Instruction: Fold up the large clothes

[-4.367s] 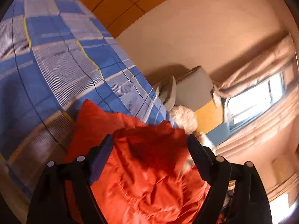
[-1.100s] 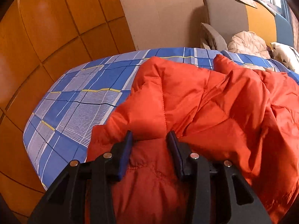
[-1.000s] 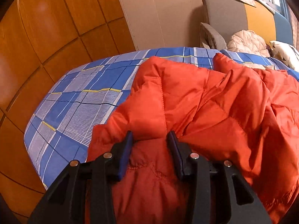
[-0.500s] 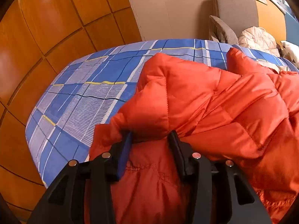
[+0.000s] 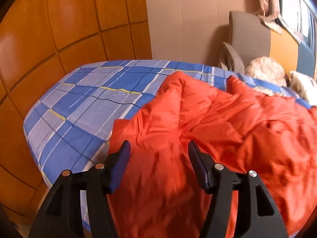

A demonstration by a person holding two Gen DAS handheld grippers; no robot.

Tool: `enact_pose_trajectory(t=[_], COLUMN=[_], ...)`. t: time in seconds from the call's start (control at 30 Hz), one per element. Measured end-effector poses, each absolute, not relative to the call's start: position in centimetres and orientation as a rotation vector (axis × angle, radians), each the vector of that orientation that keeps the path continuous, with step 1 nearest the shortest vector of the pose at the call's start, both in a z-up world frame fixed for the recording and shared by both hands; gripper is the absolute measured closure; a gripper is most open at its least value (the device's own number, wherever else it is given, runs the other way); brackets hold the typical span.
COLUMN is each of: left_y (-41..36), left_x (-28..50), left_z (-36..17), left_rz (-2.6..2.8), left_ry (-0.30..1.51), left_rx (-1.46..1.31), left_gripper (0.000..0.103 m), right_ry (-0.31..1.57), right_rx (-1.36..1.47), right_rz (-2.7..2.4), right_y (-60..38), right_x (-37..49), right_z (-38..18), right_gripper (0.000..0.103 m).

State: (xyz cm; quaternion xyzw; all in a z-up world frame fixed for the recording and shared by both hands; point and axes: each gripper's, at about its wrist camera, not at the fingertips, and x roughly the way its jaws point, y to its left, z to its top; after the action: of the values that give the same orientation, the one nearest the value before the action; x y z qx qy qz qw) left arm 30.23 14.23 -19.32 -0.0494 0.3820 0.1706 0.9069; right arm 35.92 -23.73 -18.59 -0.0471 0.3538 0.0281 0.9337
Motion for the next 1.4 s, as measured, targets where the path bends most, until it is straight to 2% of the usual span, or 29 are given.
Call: enact_pose_trajectory(t=[0.3, 0.63, 0.9, 1.1, 1.4], left_y=[13.3, 13.6, 11.1, 8.2, 10.2], left_x=[28.4, 28.2, 26.6, 30.7, 36.8], left_z=[-20.2, -20.8, -16.6, -17.5, -21.4], left_rz=[0.331, 0.336, 0.215, 0.185, 0.253], left_ry=[0.806, 0.806, 0.697, 0.759, 0.886], left_rx=[-0.065, -0.063, -0.173, -0.018, 0.008], left_gripper=[0.034, 0.032, 0.034, 0.034, 0.03], right_ry=[0.812, 0.86, 0.842, 0.778, 0.844], right_rx=[-0.207, -0.259, -0.2, -0.159, -0.155], right_rz=[0.107, 0.063, 0.104, 0.025, -0.061], right_y=[-17.8, -17.9, -18.8, -22.3, -25.5], right_x=[36.3, 38.7, 37.2, 36.4, 39.6], right_z=[-20.4, -23.7, -22.3, -19.8, -23.1], right_gripper=[0.102, 0.102, 0.102, 0.102, 0.102])
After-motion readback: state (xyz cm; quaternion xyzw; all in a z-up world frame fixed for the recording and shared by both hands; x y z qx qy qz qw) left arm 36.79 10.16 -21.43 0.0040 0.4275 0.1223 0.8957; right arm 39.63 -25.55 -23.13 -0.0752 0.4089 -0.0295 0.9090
